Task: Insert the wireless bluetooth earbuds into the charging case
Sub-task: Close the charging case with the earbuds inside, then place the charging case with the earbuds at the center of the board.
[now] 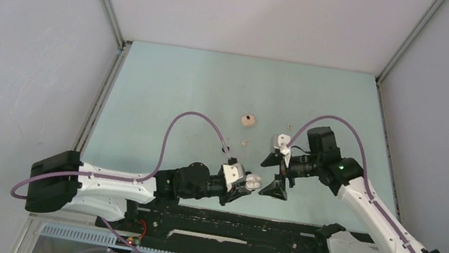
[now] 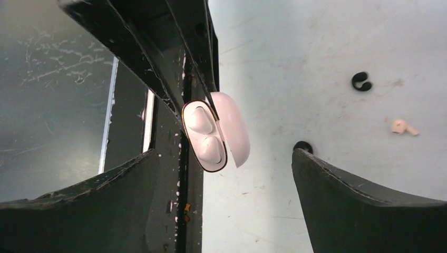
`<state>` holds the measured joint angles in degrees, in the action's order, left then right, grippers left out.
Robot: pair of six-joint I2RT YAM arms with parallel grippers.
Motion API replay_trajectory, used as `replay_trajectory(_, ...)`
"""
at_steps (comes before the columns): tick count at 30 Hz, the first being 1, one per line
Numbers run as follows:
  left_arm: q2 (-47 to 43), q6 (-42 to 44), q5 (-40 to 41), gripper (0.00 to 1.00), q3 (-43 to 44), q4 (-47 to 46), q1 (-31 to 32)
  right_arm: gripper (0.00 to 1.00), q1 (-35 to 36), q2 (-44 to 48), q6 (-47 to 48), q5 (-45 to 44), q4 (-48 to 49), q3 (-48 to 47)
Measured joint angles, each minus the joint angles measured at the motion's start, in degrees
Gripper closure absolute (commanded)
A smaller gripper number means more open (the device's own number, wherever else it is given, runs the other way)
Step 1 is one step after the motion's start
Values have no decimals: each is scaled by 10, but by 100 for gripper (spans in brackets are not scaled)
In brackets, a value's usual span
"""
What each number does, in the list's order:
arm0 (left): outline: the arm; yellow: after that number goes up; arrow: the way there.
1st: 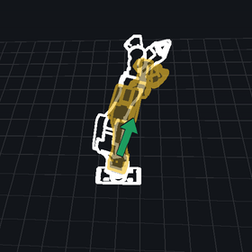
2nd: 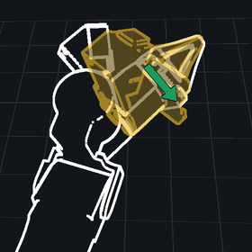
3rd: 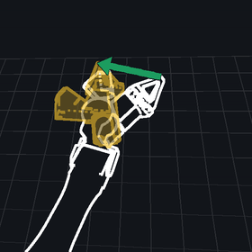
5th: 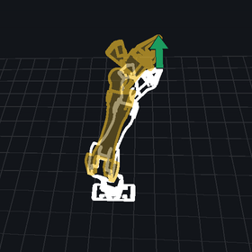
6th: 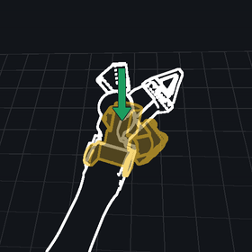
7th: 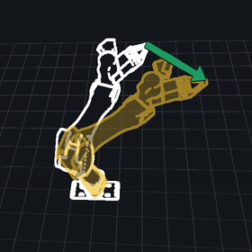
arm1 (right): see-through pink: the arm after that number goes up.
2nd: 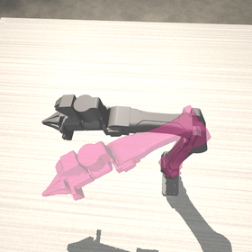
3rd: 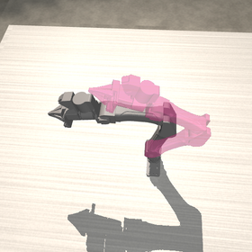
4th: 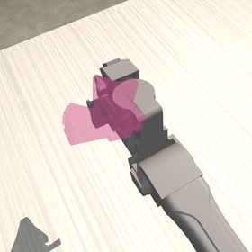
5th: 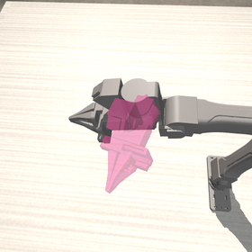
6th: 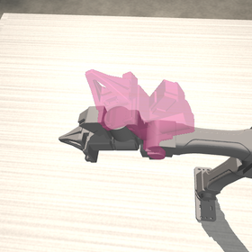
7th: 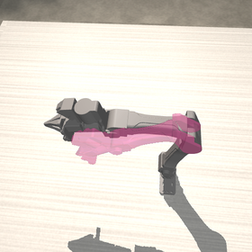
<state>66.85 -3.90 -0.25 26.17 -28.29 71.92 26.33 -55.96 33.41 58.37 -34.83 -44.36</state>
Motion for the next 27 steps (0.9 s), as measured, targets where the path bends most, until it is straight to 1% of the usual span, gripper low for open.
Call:
replay_trajectory(2, -2, 5, 0, 100, 0, 3, 0, 3, 17, -18, 0, -16, -1, 3)
replay_trajectory(6, -2, 10, 3, 100, 0, 6, 1, 4, 34, -24, 12, -23, -4, 4)
replay_trajectory(11, 7, 4, 40, 100, 25, 37, 0, 5, 38, -9, 49, -20, -32, 4)
replay_trajectory(15, 14, -12, 68, 100, 38, 53, -6, 5, 9, 35, 78, -9, -57, 4)
replay_trajectory(19, 14, -24, 85, 100, 38, 61, -16, 6, -23, 62, 86, 3, -65, 4)
replay_trajectory(27, 6, -56, 117, 100, 35, 75, -26, 6, -29, 65, 71, -15, -41, 20)
